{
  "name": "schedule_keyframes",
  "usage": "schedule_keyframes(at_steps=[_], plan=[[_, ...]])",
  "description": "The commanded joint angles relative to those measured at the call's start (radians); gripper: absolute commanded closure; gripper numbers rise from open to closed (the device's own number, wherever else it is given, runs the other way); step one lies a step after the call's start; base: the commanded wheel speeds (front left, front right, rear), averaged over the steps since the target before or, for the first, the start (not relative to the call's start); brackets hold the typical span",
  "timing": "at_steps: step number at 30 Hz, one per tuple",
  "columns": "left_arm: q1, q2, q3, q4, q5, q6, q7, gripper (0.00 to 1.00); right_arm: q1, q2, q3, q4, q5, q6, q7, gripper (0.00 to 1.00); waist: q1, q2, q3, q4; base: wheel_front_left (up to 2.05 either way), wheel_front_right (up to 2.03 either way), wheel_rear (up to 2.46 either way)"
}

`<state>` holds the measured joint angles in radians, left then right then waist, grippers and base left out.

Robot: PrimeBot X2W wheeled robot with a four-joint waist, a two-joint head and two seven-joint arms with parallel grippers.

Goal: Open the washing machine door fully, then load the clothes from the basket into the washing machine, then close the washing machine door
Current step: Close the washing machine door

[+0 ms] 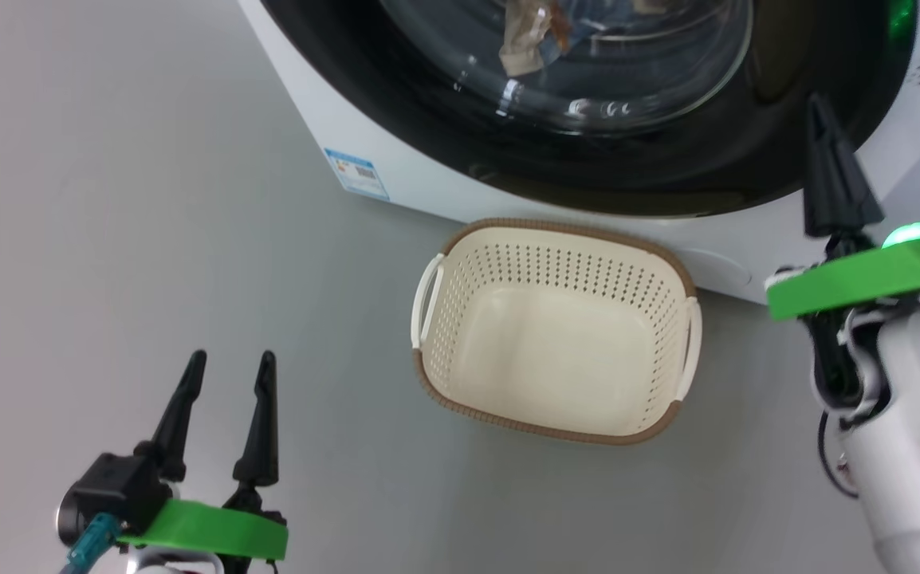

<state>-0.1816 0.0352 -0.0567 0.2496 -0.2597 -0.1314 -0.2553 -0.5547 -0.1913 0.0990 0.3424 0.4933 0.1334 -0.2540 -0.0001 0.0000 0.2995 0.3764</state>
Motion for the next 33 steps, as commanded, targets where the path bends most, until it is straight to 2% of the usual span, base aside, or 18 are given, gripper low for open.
schedule_keyframes(at_steps=[1,3,4,7,9,10,11,14,23,33], plan=[[0.009,0.015,0.038,-0.014,0.009,0.001,-0.006,0.0,0.019,0.014,0.026,-0.031,0.001,-0.003,-0.008,1.0,0.0001,0.0,-0.05,-0.038,0.0,0.0,0.0],[0.023,0.02,0.046,-0.009,0.019,0.001,-0.006,0.0,0.059,0.026,0.034,-0.037,0.002,-0.003,-0.008,1.0,0.0001,0.0,-0.079,-0.056,0.0,0.0,0.0],[0.03,0.025,0.05,-0.007,0.022,0.001,-0.006,0.0,0.078,0.032,0.036,-0.039,0.003,-0.003,-0.008,0.96,0.0001,0.0,-0.093,-0.066,0.0,0.0,0.0],[0.05,0.042,0.066,-0.003,0.024,0.001,-0.006,0.0,0.135,0.05,0.038,-0.042,0.0,-0.003,-0.008,0.64,0.0001,0.0,-0.133,-0.098,0.0,0.0,0.0],[0.063,0.053,0.074,-0.001,0.026,0.001,-0.006,0.0,0.17,0.058,0.036,-0.044,0.0,-0.003,-0.008,0.52,0.0001,0.0,-0.158,-0.12,0.0,0.0,0.0],[0.069,0.058,0.078,-0.001,0.025,0.001,-0.006,0.0,0.186,0.061,0.036,-0.045,0.0,-0.003,-0.008,0.4,0.0001,0.0,-0.169,-0.131,0.0,0.0,0.0],[0.076,0.063,0.081,0.001,0.026,0.001,-0.006,0.0,0.202,0.064,0.036,-0.046,0.0,-0.003,-0.008,0.22,0.0001,0.0,-0.18,-0.143,0.0,0.0,0.0],[0.092,0.077,0.09,0.008,0.027,0.001,-0.006,0.0,0.245,0.069,0.033,-0.052,-0.001,-0.003,-0.008,0.01,0.0001,0.0,-0.208,-0.178,0.0,0.0,0.0],[0.127,0.099,0.121,0.023,0.031,0.001,-0.006,0.0,0.343,0.069,0.02,-0.076,-0.004,-0.003,-0.008,0.0,0.0001,0.0,-0.267,-0.293,0.0,0.0,0.0],[0.139,0.106,0.159,0.044,0.032,0.001,-0.006,0.0,0.4,0.047,0.0,-0.091,-0.007,-0.003,-0.008,0.0,0.0001,0.0,-0.274,-0.413,0.0,0.0,0.0]])
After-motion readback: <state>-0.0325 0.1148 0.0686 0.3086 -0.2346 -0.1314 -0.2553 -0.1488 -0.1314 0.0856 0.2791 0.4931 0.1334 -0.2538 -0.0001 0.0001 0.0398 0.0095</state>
